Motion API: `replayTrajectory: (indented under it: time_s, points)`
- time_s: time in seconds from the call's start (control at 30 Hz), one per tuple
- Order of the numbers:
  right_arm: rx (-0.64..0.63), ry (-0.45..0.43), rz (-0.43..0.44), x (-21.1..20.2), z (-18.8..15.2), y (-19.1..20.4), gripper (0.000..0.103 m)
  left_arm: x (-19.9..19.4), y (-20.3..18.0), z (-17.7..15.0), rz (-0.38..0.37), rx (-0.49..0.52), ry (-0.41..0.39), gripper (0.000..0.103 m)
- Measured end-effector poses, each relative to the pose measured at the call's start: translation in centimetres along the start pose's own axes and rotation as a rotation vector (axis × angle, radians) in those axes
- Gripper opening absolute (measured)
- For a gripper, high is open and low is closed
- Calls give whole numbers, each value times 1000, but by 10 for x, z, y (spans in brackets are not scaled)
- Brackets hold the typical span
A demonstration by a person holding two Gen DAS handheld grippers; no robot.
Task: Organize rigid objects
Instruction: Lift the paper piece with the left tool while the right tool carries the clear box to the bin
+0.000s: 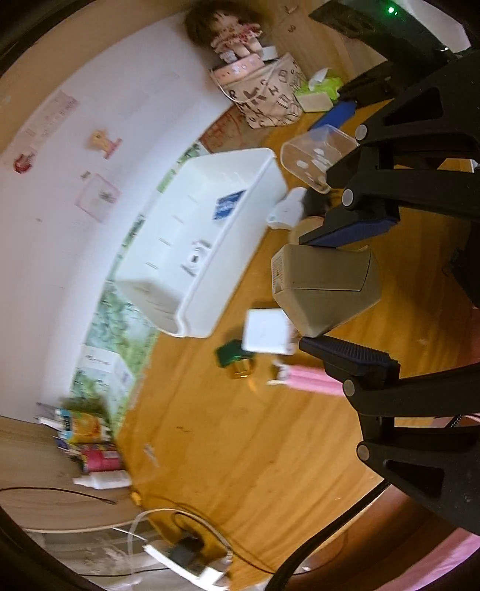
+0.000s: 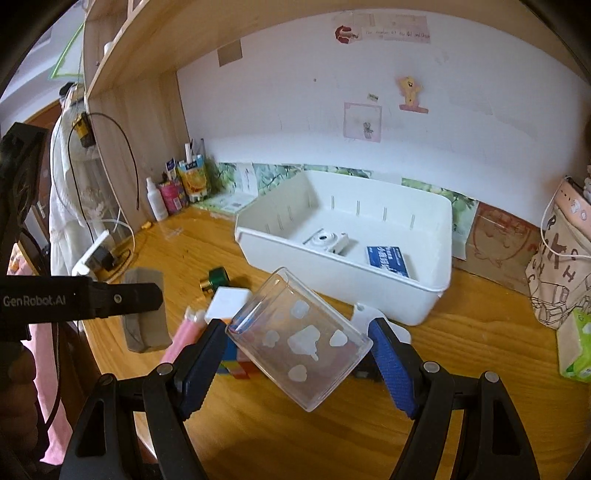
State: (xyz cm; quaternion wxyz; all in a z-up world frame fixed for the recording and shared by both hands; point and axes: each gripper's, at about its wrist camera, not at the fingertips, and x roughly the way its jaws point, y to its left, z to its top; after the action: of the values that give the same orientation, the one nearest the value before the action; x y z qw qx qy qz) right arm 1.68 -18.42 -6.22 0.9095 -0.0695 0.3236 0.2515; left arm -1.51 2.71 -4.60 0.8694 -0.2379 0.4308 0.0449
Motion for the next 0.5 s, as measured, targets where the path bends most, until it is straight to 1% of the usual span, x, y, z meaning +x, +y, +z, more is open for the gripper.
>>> replayTrajectory:
  time_s: [0.23, 0.5]
  points:
    - [25, -44, 16, 11, 12, 16, 79, -11, 17, 30, -34, 47, -91, 51]
    - [60, -123, -24, 19, 32, 27, 79, -9, 25, 71, -44, 117, -141, 51]
